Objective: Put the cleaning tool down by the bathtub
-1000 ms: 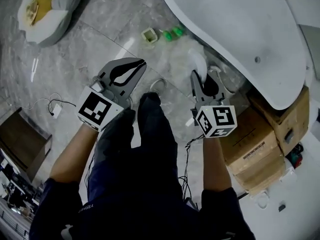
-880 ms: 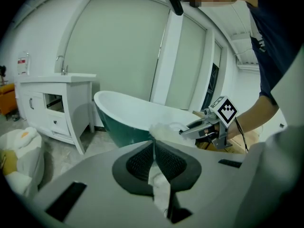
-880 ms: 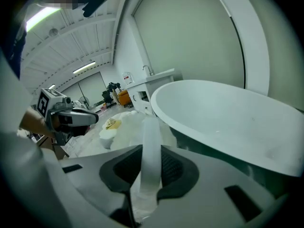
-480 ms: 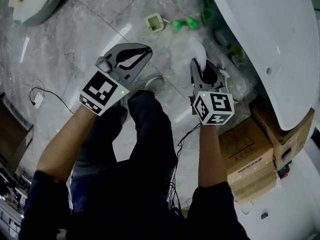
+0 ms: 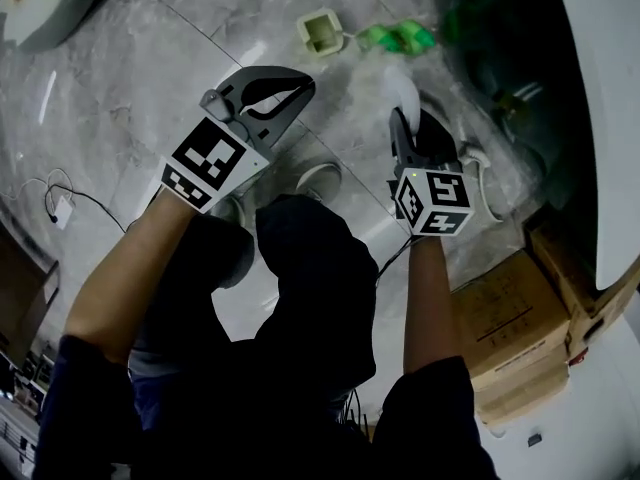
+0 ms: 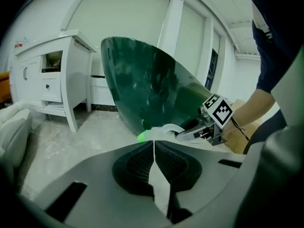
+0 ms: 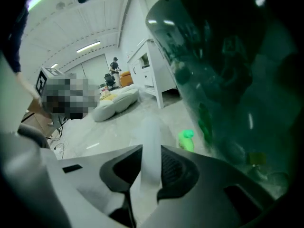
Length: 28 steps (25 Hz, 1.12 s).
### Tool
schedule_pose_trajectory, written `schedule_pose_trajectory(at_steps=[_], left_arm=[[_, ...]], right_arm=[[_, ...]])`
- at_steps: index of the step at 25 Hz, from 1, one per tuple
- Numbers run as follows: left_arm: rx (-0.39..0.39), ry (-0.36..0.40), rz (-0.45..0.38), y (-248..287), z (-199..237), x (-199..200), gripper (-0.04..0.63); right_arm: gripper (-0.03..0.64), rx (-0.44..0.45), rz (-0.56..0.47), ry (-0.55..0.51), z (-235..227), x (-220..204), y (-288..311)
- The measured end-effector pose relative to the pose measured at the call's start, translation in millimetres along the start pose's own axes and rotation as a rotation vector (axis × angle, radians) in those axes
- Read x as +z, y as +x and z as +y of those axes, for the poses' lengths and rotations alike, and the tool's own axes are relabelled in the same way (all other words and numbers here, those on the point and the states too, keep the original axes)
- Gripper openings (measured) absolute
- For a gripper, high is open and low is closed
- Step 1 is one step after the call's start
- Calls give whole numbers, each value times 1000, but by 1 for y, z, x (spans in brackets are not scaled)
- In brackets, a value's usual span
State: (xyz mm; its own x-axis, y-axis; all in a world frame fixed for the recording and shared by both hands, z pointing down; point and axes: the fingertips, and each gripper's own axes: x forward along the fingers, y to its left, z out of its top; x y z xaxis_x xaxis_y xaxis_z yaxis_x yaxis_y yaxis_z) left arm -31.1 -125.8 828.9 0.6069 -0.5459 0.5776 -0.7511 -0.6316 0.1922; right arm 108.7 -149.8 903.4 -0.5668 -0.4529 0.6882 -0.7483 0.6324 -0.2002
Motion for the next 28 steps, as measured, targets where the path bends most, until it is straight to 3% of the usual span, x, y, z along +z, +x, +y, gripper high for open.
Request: schedule_pose_trajectory(at_steps=[12, 28], left_arm=[[-25, 8, 15, 86, 12, -82, 37], [-45, 8, 81, 123, 23, -164, 37]], right_arm=[[94, -15, 59, -45, -31, -97, 92], [94, -83, 176, -101, -46, -198, 154]])
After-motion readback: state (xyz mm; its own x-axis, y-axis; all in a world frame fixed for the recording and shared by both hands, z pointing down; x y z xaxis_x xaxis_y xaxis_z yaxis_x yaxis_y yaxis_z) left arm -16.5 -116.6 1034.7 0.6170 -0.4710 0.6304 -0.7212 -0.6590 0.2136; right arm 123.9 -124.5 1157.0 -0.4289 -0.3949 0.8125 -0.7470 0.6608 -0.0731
